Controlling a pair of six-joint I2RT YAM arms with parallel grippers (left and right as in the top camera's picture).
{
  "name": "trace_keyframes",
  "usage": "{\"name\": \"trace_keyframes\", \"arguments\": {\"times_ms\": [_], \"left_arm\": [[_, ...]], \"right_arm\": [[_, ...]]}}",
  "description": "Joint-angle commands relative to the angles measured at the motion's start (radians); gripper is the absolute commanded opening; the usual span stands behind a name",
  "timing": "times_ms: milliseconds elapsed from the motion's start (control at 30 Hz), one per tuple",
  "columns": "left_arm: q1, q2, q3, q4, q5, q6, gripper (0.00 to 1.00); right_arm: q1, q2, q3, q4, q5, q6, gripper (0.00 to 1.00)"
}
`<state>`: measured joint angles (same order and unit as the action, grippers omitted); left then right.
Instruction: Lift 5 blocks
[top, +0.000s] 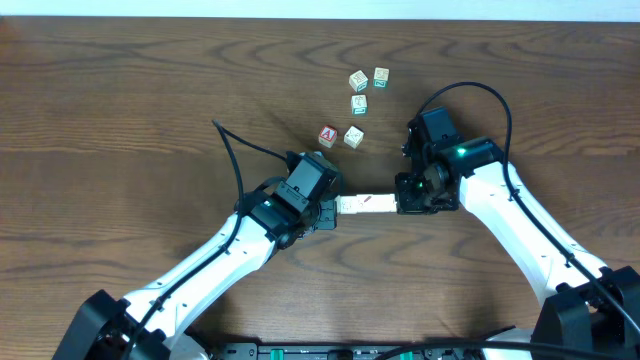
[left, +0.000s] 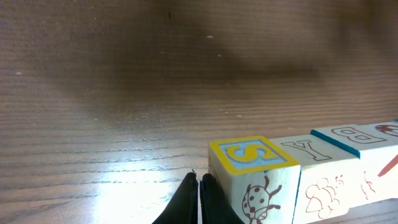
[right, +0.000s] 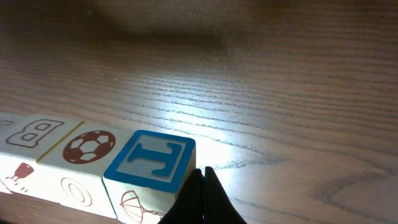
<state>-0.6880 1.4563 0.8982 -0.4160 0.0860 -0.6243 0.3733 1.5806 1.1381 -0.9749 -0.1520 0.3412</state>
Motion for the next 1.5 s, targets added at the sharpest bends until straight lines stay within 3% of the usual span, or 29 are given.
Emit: {"name": "trace_keyframes", "arguments": {"times_ms": [0, 1467], "left_arm": [[-0.044, -0.035, 0.117, 0.076, 0.21, 0.002, 0.07], [-0.044, -0.055, 0.169, 0.018, 0.209, 0.021, 0.07]], "right_arm": [[0.068, -0.019, 0.034, 0.019, -0.354, -0.005, 0.01], [0.08, -0.029, 0.124, -0.051, -0.336, -0.005, 0.01]]}}
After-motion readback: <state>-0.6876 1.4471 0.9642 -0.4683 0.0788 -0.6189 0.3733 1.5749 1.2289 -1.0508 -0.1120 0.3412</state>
